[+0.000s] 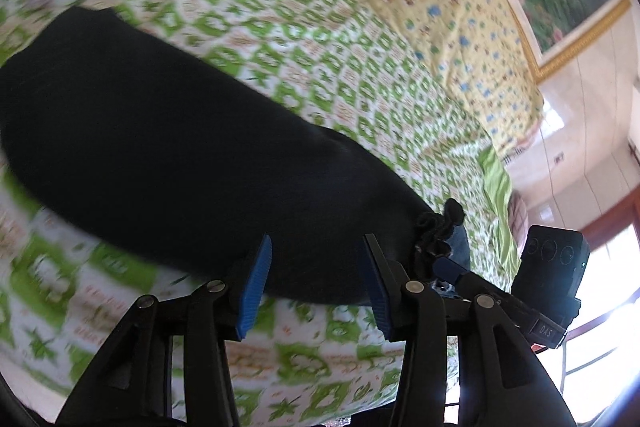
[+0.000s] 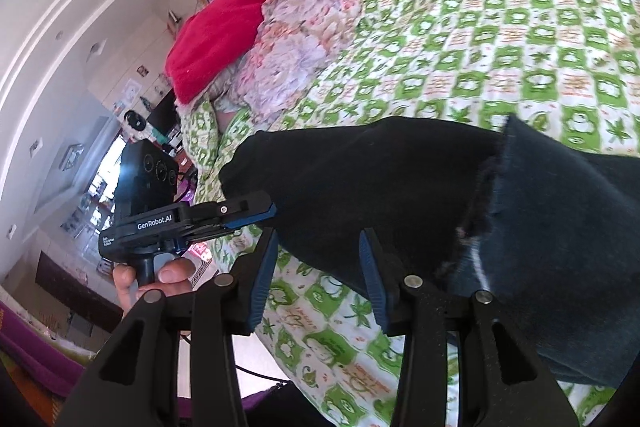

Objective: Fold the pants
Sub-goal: 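Carry the waistband end over toward the left gripper, folding the pants in half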

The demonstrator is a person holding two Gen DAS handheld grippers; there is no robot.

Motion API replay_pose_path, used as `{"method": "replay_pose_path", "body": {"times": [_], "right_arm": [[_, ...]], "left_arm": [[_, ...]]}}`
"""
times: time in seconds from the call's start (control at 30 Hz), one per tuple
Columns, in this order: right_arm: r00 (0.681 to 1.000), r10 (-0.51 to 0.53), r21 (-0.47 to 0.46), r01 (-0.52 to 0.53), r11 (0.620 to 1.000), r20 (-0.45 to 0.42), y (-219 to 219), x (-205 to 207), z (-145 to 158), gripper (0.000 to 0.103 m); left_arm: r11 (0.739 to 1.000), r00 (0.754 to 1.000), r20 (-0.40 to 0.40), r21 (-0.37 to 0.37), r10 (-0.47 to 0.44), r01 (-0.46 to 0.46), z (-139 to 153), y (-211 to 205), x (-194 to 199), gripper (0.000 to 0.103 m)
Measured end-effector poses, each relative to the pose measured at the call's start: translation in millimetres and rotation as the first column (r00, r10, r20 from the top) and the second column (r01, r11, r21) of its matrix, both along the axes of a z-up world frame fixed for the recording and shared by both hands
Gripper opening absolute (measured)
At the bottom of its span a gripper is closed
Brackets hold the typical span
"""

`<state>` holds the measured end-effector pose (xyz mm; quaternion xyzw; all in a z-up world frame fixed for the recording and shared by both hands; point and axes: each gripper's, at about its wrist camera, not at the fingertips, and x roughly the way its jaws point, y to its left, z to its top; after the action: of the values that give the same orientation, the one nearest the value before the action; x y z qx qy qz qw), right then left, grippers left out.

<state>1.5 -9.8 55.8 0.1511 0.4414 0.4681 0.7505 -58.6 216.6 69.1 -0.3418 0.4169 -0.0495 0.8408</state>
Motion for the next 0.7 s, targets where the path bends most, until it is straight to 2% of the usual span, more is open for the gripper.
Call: {"method": "replay_pose_path", "body": {"times": [0.13,0.2,0.47,0.7], "right_arm": [[1.0,0.03,-0.007,-0.03,1.0,0.003,13.0,2.9,-0.4,0.045],[0.999,0.041,-0.01,-0.041,0.999,0.003,19.2,4.1,-0.3,0.046],[0.994,0.108,-0.025,-0.107,0.994,0.036,52.8,15.0,7.2,0.047],[0.984,0.169,-0.035,-0.168,0.985,0.049,85.0,23.9,12.5,0.048]], "left_arm": [[0.997,0.997,-0.023,0.016,0.075,-0.074,-2.8,11.9,-18.1,0.047],[0.994,0.994,-0.031,0.029,0.105,-0.104,-3.0,18.1,-23.5,0.052],[0.977,0.978,-0.025,0.042,0.209,-0.207,2.2,44.8,-46.9,0.052],[0.951,0.951,-0.035,0.052,0.307,-0.305,0.5,72.7,-64.4,0.055]]}}
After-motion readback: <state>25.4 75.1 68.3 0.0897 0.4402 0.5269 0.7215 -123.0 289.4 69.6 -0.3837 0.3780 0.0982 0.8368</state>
